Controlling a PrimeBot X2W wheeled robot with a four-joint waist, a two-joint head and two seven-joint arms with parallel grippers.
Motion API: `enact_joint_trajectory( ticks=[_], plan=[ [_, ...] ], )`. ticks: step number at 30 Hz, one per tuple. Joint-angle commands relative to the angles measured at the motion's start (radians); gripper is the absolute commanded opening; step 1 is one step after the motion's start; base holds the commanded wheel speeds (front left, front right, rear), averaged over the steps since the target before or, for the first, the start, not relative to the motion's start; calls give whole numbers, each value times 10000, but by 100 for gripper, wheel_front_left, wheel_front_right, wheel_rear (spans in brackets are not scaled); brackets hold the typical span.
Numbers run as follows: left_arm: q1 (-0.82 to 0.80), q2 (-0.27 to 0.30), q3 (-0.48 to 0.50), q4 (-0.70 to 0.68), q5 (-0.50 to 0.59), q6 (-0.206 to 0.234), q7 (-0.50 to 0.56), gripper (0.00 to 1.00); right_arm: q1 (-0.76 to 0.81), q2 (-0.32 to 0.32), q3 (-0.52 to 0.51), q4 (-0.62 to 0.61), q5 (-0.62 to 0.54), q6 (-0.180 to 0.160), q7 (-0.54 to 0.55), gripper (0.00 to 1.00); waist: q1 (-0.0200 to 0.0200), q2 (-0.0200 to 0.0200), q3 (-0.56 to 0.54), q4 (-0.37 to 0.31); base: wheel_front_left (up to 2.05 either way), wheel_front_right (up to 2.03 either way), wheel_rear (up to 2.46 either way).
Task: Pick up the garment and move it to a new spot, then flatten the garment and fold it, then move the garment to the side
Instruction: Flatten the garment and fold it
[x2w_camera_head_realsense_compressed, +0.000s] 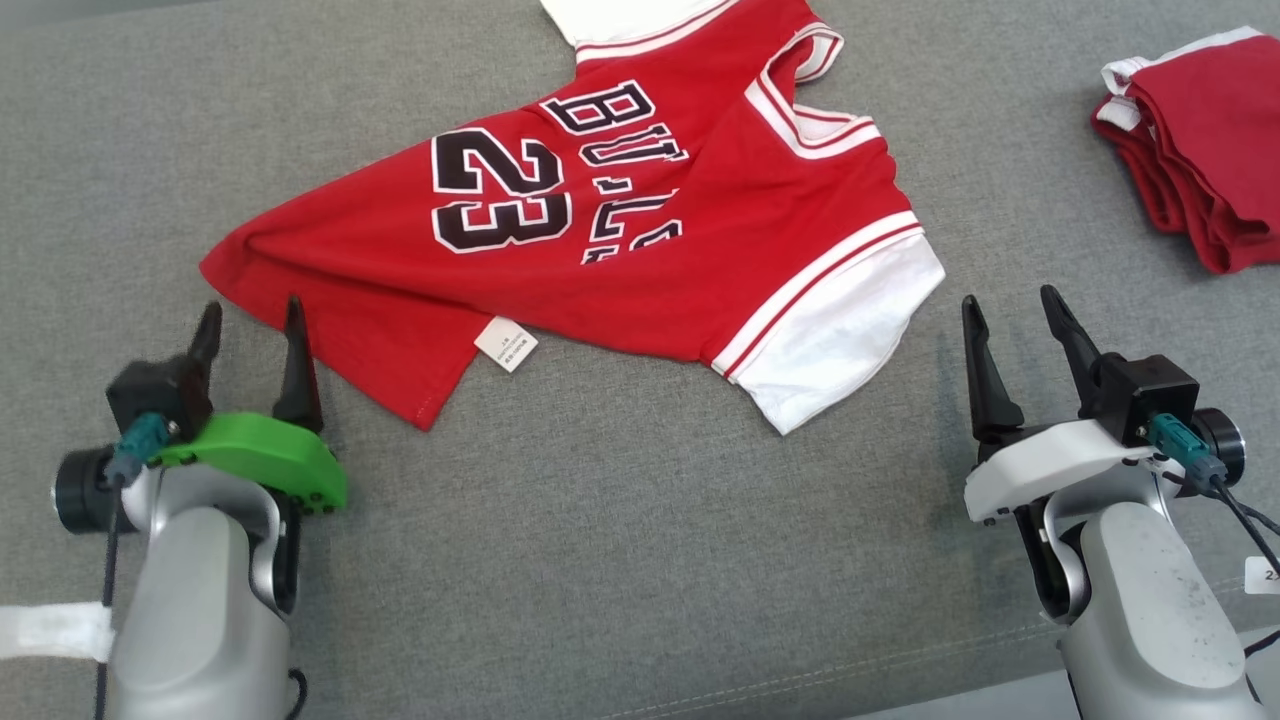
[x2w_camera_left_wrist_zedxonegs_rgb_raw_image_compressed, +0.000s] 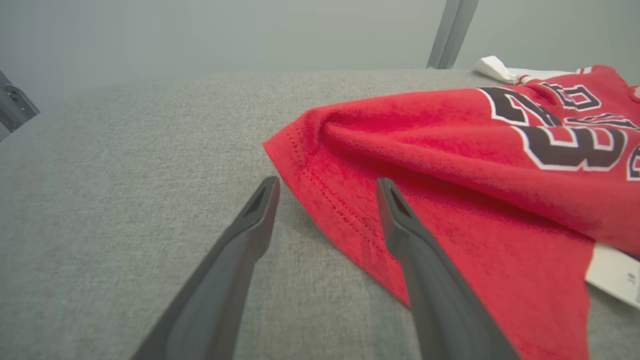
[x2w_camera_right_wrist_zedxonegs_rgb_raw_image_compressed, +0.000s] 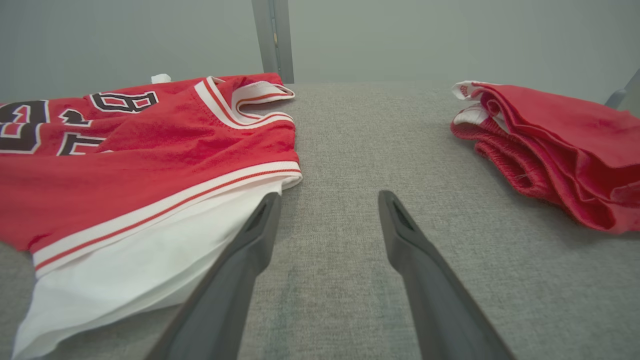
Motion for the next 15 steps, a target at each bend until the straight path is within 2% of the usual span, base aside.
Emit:
enact_joint_trajectory(
  ticks=[1,3,7,15],
  plan=[
    [444,-200,107,-8,-96,-26,-1,100,137,2,14,66,89,-14,-43,100,0,0,-329,197,0,0,0],
    [891,-476,258,-203,-191,-90,-1,100,225,23,33,126,137,-14,-43,100,0,0,-549,308,0,0,0],
    [1769,-859,-46,-554,-297,-256,-1,100,326,78,71,207,131,-13,-43,100,0,0,-889,471,0,0,0],
    [2229,-996,-1330,-1115,-540,-356,0,100,275,39,277,309,178,-14,-44,100,0,0,-1064,183,0,0,0]
  ],
)
